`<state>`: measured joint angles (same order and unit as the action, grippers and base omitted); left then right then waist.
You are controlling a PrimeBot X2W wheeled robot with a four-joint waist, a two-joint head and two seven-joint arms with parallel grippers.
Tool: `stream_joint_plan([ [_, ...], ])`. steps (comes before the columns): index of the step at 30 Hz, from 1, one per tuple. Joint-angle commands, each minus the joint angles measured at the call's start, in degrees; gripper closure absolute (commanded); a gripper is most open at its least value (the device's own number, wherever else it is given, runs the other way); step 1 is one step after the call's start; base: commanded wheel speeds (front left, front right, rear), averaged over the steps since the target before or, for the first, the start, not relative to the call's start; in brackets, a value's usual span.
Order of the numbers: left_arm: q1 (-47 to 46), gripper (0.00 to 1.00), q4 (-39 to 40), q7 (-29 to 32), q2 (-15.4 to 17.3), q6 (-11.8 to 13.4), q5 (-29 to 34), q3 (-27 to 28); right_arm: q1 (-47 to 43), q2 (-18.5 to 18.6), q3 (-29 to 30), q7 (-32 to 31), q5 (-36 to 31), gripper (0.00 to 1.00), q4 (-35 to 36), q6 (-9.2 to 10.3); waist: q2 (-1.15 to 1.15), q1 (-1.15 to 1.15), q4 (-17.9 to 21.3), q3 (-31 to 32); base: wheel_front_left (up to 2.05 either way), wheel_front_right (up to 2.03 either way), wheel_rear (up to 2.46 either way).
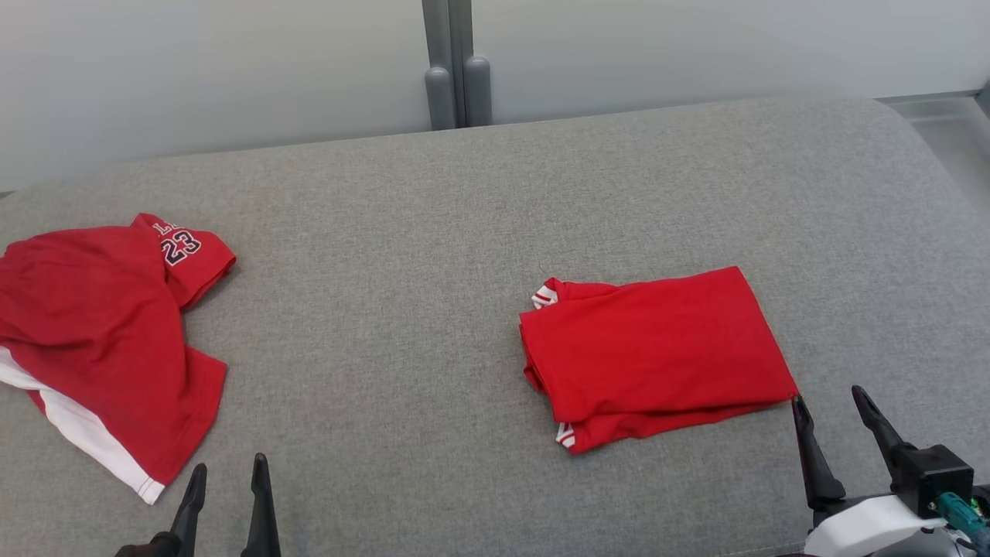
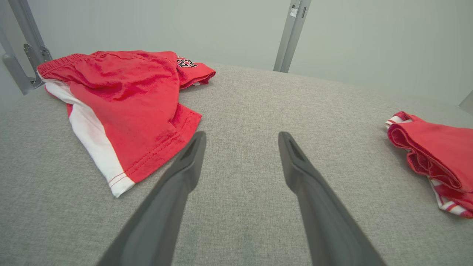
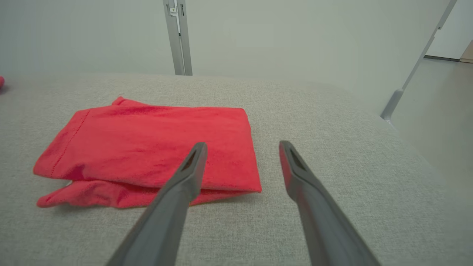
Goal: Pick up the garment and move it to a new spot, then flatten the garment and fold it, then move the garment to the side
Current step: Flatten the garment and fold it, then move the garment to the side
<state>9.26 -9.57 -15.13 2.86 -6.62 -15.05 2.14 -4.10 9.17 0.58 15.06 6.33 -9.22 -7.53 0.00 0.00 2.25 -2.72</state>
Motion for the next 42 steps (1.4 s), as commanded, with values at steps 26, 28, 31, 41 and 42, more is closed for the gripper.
stream_joint_plan([
  [26, -0.38, 0.0, 1.05, 0.0, 0.11, -0.87, 1.44, -0.22, 12.66, 8.18, -2.19, -8.62, 15.51, 0.0, -10.1, 0.07, 0.0, 0.0, -0.92, -2.23, 0.0, 0.0, 0.0],
  [28, -1.76, 0.0, 1.26, 0.0, 0.11, -0.88, 1.37, -1.01, 16.68, 11.46, -2.93, -13.86, 17.66, 0.0, -10.67, 0.08, 0.0, 0.0, -1.4, -4.33, 0.0, 0.0, 0.0],
  [31, -3.43, 0.0, 1.38, 0.0, 0.11, -0.9, 1.28, -2.07, 21.75, 14.49, -5.77, -21.47, 21.15, 0.0, -11.93, 0.07, 0.0, 0.0, -2.19, -7.54, 0.0, 0.0, 0.0],
  [41, -6.55, 0.0, 0.07, 0.0, 0.11, -0.85, 1.3, -3.3, 27.82, 21.93, -19.21, -35.37, 36.16, 0.0, -14.97, 0.08, 0.0, 0.0, -5.06, -11.7, 0.0, 0.0, 0.0],
  [42, -6.64, 0.0, 0.02, 0.0, 0.11, -0.85, 1.31, -3.2, 27.95, 22.15, -19.79, -35.14, 36.95, 0.0, -15.38, 0.08, 0.0, 0.0, -5.18, -11.77, 0.0, 0.0, 0.0],
])
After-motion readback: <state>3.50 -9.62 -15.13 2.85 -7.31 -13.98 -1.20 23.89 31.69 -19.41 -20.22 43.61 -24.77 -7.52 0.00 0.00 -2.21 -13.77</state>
